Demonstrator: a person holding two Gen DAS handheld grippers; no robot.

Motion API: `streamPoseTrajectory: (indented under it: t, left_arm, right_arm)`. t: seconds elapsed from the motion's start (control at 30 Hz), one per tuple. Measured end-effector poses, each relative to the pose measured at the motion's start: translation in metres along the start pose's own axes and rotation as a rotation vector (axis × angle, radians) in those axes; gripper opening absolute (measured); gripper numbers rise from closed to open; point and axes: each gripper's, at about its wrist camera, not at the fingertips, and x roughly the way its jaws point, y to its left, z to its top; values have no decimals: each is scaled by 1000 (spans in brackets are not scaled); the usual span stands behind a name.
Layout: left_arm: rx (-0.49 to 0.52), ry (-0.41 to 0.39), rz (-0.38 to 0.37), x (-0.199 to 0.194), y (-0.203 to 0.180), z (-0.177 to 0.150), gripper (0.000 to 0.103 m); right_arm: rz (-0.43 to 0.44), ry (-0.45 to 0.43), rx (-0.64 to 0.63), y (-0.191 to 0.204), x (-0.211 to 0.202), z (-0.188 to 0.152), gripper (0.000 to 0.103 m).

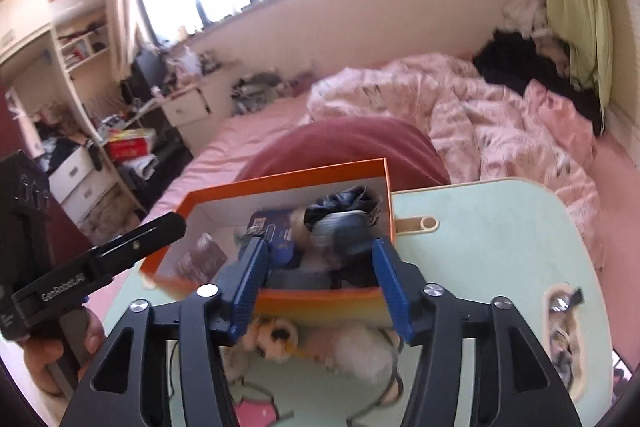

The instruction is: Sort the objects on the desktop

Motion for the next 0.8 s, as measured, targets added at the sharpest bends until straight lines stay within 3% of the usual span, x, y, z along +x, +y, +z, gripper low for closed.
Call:
streamPoseTrajectory:
  t: [0.03, 0.07, 0.2, 0.4, 0.47, 0.5, 0.8]
  left_arm:
    - [23, -11, 23, -12, -2, -9, 80]
    - [39, -15, 33, -19, -3, -14, 82]
    - [181, 105, 52, -37, -14, -56, 82]
    - [213, 255, 117, -16, -22, -118, 83]
    - [259, 201, 193, -15, -27, -126, 83]
    - [254, 185, 222, -11, -27, -128, 87]
    - [244, 138, 229, -8, -23, -133, 90]
  right_arm:
    - [-5, -12, -18, 4, -9, -7, 77]
    - [-14, -20, -36, 8, -18, -14, 87]
    - [-92, 16, -121, 23, -47, -59, 91]
    - [-179, 155, -164, 29, -32, -118, 93]
    - [-218, 185, -182, 28, -20, -127, 103]
    - [-209, 178, -167, 26, -21, -128, 103]
    - [-207, 149, -173, 25, -31, -132, 103]
